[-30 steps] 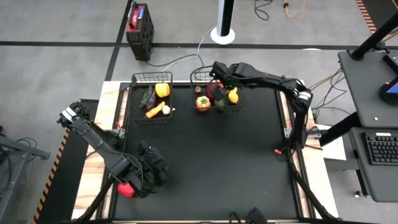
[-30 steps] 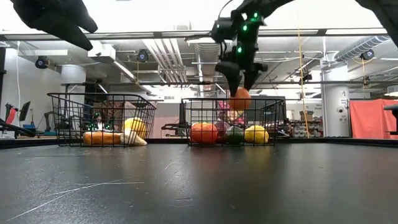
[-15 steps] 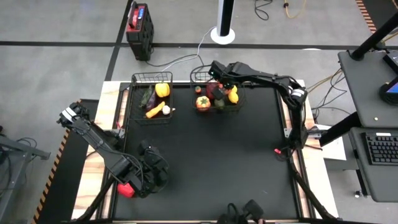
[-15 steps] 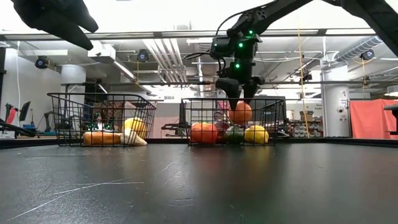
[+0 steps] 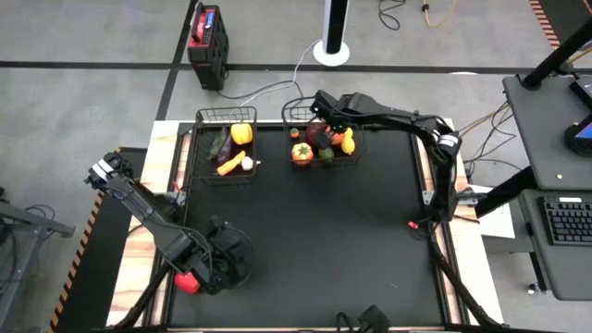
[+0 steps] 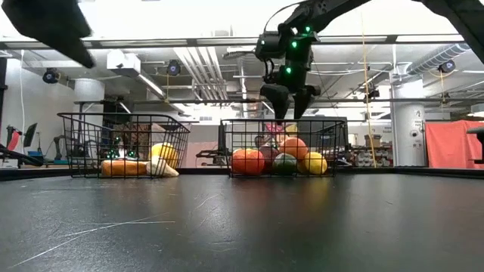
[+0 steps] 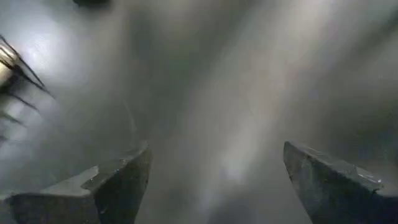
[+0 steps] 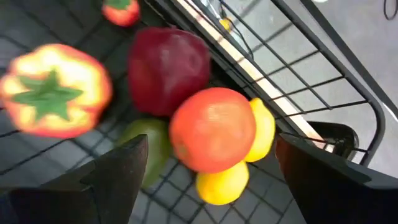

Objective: Sort produce into baskets
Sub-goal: Put the red bell pepper into the left black wire basket

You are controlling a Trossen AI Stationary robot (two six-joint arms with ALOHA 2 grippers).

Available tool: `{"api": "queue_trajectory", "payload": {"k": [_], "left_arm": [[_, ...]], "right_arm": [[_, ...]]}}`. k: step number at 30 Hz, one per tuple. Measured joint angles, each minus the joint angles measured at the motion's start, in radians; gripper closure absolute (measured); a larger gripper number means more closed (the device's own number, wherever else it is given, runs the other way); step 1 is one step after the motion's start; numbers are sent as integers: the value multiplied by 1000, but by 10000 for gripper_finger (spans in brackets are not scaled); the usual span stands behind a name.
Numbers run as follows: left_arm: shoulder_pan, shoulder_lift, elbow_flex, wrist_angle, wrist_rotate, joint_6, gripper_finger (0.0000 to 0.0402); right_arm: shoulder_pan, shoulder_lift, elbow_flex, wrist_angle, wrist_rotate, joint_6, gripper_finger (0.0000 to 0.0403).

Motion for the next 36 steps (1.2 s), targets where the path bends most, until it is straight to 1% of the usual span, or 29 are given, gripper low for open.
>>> {"api": "queue_trajectory", "payload": {"k": [6, 9, 12, 16, 19, 22, 27, 31, 36], "left_arm": [[-5, 0, 69, -40, 263, 3, 58], [-9, 0, 109, -103, 378, -9, 58], [-11, 9, 154, -227, 484, -69, 58], [-26, 40, 201, -432, 601, -204, 58], [-50, 65, 207, -514, 661, -275, 58], [-72, 94, 186, -532, 711, -330, 58], [-111, 168, 178, -529, 836, -399, 58], [-133, 233, 190, -522, 850, -413, 58], [-140, 264, 202, -500, 862, -403, 58]], "right_arm": [[69, -49, 0, 1, 2, 9, 63], [112, -84, 0, 2, 3, 19, 67], [159, -113, 0, 9, 3, 26, 70], [231, -150, 0, 10, 4, 62, 71], [295, -161, 0, 10, 11, 72, 71], [358, -162, 0, 29, 11, 76, 71], [448, -161, 0, 49, 11, 78, 71], [502, -161, 0, 74, 11, 78, 71], [536, -161, 0, 89, 11, 81, 71]]}}
